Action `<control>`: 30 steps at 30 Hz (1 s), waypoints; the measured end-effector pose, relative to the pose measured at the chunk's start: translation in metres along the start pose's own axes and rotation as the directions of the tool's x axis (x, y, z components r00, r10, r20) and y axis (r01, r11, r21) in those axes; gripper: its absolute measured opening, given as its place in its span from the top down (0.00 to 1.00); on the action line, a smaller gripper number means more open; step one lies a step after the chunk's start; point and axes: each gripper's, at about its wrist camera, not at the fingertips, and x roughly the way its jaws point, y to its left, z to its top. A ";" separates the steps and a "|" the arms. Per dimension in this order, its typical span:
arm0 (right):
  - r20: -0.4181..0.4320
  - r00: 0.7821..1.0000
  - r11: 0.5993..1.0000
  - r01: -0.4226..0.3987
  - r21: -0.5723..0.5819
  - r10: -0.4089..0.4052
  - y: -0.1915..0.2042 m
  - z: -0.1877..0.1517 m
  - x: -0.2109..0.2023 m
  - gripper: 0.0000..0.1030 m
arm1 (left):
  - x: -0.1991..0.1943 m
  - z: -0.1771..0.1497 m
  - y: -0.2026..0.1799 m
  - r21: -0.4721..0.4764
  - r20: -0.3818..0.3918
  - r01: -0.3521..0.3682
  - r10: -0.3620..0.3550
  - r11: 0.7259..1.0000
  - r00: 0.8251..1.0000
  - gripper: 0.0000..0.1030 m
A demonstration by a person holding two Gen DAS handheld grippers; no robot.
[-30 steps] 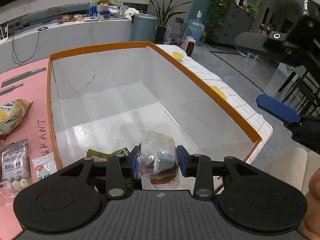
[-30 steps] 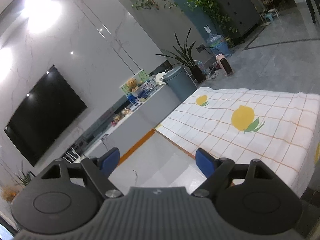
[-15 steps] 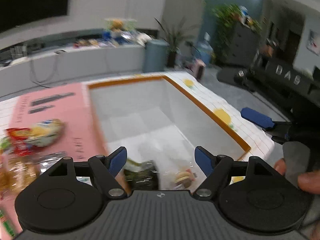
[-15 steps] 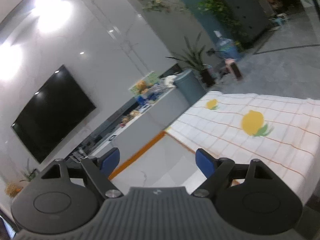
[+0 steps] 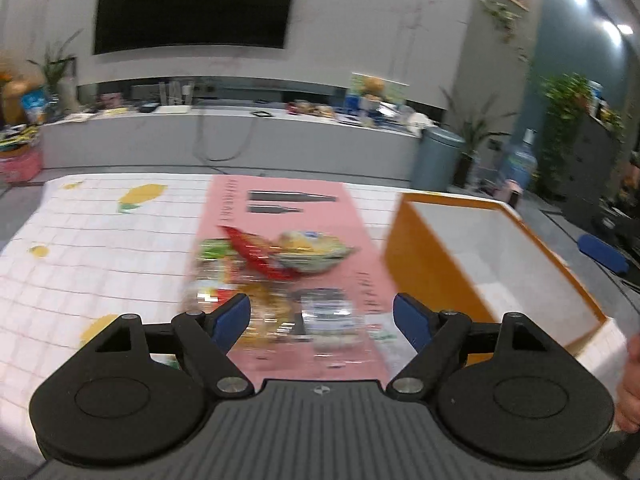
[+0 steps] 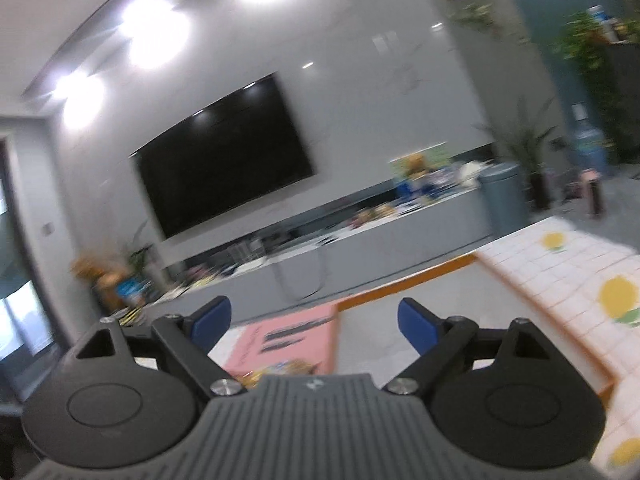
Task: Organize snacks
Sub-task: 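Return the left tool to the pile and grasp the green sausage snack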
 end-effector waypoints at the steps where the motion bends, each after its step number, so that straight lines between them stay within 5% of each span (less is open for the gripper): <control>1: -0.011 1.000 1.000 -0.017 -0.004 0.017 0.003 -0.003 0.002 0.14 | 0.002 0.003 0.007 -0.009 -0.007 -0.031 0.031 0.999 1.000 0.08; 5: -0.050 0.998 0.999 -0.042 -0.024 0.041 0.021 -0.013 0.014 0.14 | 0.010 -0.001 0.039 -0.047 -0.052 -0.116 0.113 0.992 0.992 0.08; 12: -0.107 0.983 0.976 -0.163 -0.145 0.149 0.065 -0.051 0.038 0.14 | 0.019 -0.013 0.088 -0.227 -0.166 -0.064 0.026 0.972 0.986 0.08; 16: -0.226 0.972 0.973 -0.114 -0.200 0.067 0.080 -0.079 0.070 0.14 | 0.040 -0.022 0.105 -0.266 -0.255 -0.104 0.034 0.958 0.966 0.08; 19: -0.286 0.957 0.986 -0.087 -0.145 0.042 0.078 -0.093 0.086 0.14 | 0.062 -0.031 0.110 -0.281 -0.343 -0.193 0.089 0.940 0.935 0.22; 22: -0.312 0.950 0.988 -0.069 -0.136 0.023 0.081 -0.101 0.091 0.15 | 0.080 -0.039 0.115 -0.316 -0.389 -0.191 0.057 0.929 0.919 0.25; 26: -0.320 0.948 0.987 -0.058 -0.148 0.008 0.085 -0.106 0.090 0.15 | 0.091 -0.047 0.115 -0.355 -0.425 -0.194 0.027 0.914 0.905 0.29; 30: -0.311 0.950 0.989 -0.041 -0.140 -0.005 0.081 -0.101 0.085 0.14 | 0.095 -0.048 0.109 -0.297 -0.393 -0.207 0.078 0.932 0.916 0.40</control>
